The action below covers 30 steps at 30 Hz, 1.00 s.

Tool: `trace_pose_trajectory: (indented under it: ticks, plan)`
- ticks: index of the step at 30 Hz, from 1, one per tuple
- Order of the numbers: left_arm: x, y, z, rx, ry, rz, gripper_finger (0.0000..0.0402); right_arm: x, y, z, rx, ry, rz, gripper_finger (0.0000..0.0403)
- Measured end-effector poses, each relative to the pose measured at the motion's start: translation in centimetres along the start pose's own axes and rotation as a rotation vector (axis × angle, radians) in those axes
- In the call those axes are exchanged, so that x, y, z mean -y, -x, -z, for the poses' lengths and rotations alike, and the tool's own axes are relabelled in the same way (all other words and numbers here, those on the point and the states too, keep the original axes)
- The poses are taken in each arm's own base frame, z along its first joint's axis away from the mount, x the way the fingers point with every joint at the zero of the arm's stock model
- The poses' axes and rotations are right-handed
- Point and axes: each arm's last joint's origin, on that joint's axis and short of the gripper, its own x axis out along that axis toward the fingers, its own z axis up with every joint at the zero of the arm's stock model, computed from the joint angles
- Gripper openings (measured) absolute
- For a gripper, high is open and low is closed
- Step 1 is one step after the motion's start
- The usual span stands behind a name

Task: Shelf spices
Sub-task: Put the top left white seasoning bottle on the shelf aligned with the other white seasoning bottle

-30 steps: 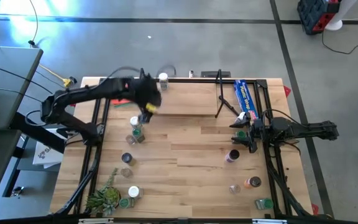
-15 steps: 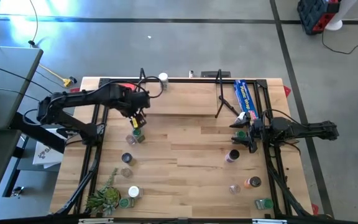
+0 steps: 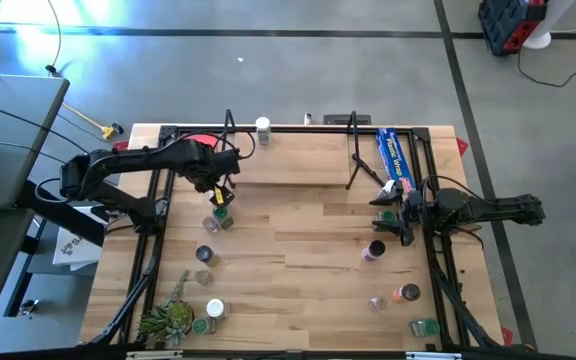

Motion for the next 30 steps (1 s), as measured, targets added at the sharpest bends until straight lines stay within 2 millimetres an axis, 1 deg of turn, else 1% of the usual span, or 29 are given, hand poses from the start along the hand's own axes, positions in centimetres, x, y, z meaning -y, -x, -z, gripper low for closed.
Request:
trace_pose_trajectory:
  ticks: [4, 9, 19, 23, 25, 30]
  plan:
    - [0.3, 0.0, -0.2, 0.019, 0.003, 0.038, 0.031, 0.0, 0.0, 0.0, 0.0, 0.001, 0.0, 0.0279]
    - [0.3, 0.0, -0.2, 0.02, 0.004, 0.043, 0.031, 0.0, 0.0, 0.0, 0.0, 0.001, 0.0, 0.0279]
    - [-0.3, 1.2, 0.4, 0.062, 0.069, 0.086, 0.031, 0.0, 0.0, 0.0, 0.0, 0.001, 0.0, 0.0279]
    - [0.1, 0.8, -0.1, 0.078, 0.065, 0.099, 0.031, 0.0, 0.0, 0.0, 0.0, 0.0, 0.0, 0.0279]
    - [0.3, 0.2, -0.2, 0.069, 0.064, 0.111, 0.031, 0.0, 0.0, 0.0, 0.0, 0.001, 0.0, 0.0279]
    - [0.3, -1.1, 0.2, 0.026, 0.06, 0.1, 0.031, 0.0, 0.0, 0.0, 0.0, 0.001, 0.0, 0.0279]
